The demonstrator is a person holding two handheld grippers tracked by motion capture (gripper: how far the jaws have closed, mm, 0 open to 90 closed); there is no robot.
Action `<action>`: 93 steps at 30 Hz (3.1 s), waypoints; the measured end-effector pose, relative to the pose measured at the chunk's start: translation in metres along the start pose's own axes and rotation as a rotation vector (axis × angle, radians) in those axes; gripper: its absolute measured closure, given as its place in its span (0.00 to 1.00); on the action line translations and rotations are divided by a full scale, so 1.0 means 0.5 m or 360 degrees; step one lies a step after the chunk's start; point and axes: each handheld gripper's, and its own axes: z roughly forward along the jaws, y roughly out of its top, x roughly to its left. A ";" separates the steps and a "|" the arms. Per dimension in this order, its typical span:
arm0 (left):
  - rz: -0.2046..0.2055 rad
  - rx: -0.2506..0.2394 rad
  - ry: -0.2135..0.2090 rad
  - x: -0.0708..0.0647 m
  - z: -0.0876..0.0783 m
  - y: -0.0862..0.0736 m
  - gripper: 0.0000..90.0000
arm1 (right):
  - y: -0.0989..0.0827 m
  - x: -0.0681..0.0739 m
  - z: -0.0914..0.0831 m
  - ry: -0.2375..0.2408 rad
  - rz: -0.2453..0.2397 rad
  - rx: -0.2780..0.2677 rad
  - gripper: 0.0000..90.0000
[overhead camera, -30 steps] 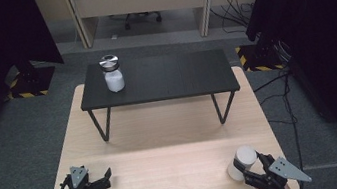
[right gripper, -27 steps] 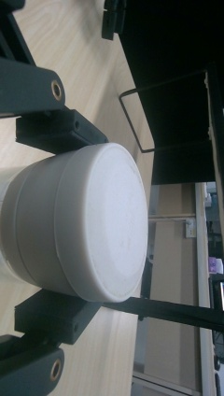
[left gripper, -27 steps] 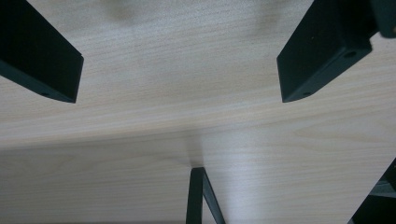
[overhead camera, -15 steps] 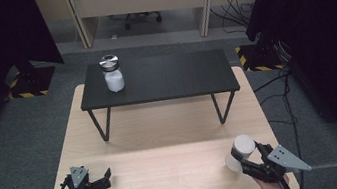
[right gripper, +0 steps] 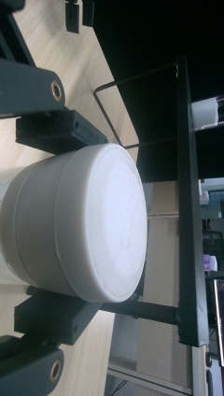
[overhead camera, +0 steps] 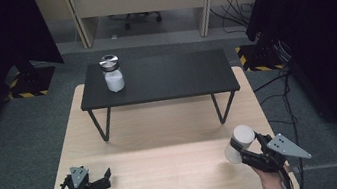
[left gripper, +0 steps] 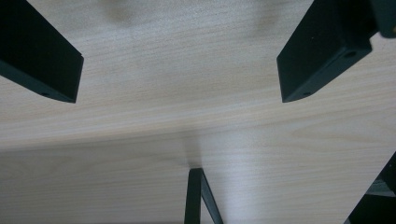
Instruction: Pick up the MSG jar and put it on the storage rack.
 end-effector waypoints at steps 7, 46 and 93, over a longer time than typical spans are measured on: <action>0.0002 -0.0002 0.0002 -0.001 0.000 -0.001 0.00 | 0.026 -0.001 0.010 -0.0004 -0.0003 -0.0006 0.37; 0.0007 -0.0033 -0.0016 0.004 -0.004 -0.007 0.00 | 0.152 -0.004 0.063 0.0041 -0.0075 -0.0050 0.37; 0.0008 -0.0030 -0.0005 0.002 -0.004 -0.007 0.00 | 0.269 0.000 0.128 0.0064 -0.0093 -0.0072 0.37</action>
